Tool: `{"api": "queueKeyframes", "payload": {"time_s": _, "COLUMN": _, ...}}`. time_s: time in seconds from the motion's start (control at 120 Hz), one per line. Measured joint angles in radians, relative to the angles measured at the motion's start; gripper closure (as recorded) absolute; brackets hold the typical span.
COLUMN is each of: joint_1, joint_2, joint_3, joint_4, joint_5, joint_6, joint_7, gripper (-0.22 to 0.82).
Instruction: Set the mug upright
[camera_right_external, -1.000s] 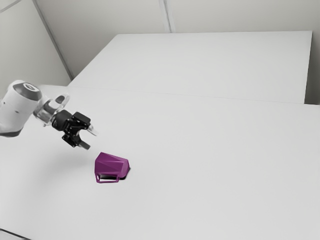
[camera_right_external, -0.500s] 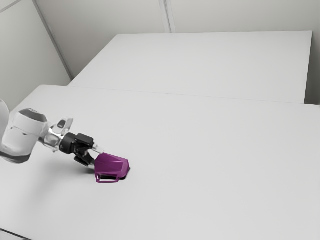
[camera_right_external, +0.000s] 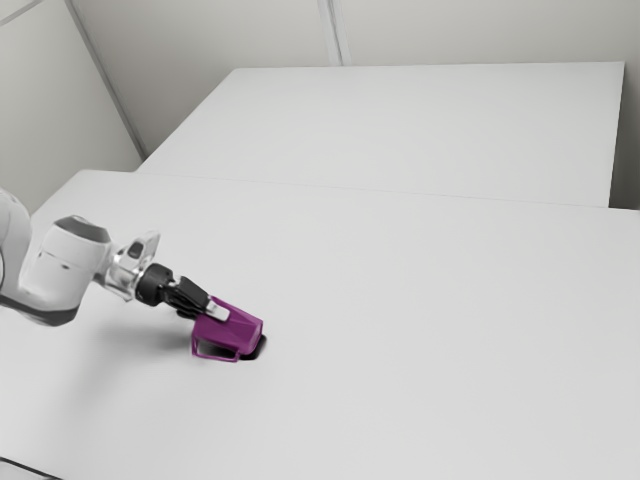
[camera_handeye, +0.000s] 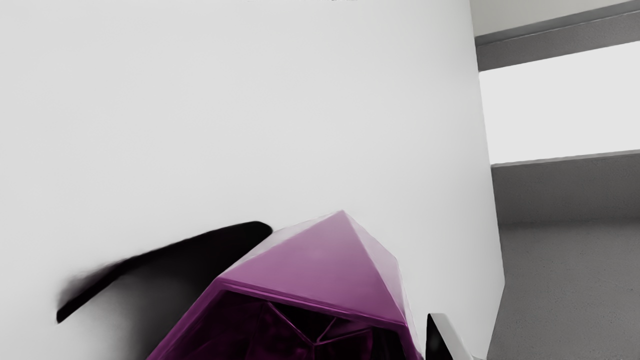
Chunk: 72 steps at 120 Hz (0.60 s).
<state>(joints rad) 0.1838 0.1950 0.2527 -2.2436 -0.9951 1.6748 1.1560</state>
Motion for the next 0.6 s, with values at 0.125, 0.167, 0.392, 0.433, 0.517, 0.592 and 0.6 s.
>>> {"api": "queueKeyframes", "payload": {"time_s": 0.125, "joint_1": -0.006, "joint_2": -0.054, "joint_3": -0.007, "joint_4": 0.003, "joint_5": 0.018, "joint_6": 0.039, "joint_7": 0.022, "gripper": 0.75}}
{"api": "queueKeyframes", "payload": {"time_s": 0.167, "joint_1": -0.012, "joint_2": -0.082, "joint_3": -0.007, "joint_4": 0.003, "joint_5": 0.024, "joint_6": 0.048, "joint_7": 0.028, "gripper": 0.75}}
{"api": "queueKeyframes", "payload": {"time_s": 0.392, "joint_1": -0.028, "joint_2": -0.19, "joint_3": -0.066, "joint_4": 0.083, "joint_5": 0.262, "joint_6": 0.13, "joint_7": -0.026, "gripper": 0.77}}
{"api": "queueKeyframes", "payload": {"time_s": 0.433, "joint_1": -0.004, "joint_2": -0.193, "joint_3": -0.108, "joint_4": 0.129, "joint_5": 0.357, "joint_6": 0.149, "joint_7": -0.057, "gripper": 0.78}}
{"api": "queueKeyframes", "payload": {"time_s": 0.517, "joint_1": 0.03, "joint_2": -0.195, "joint_3": -0.176, "joint_4": 0.183, "joint_5": 0.547, "joint_6": 0.187, "joint_7": -0.128, "gripper": 0.78}}
{"api": "queueKeyframes", "payload": {"time_s": 0.592, "joint_1": 0.042, "joint_2": -0.195, "joint_3": -0.216, "joint_4": 0.195, "joint_5": 0.692, "joint_6": 0.231, "joint_7": -0.192, "gripper": 0.78}}
{"api": "queueKeyframes", "payload": {"time_s": 0.6, "joint_1": 0.042, "joint_2": -0.194, "joint_3": -0.219, "joint_4": 0.195, "joint_5": 0.705, "joint_6": 0.236, "joint_7": -0.199, "gripper": 0.78}}
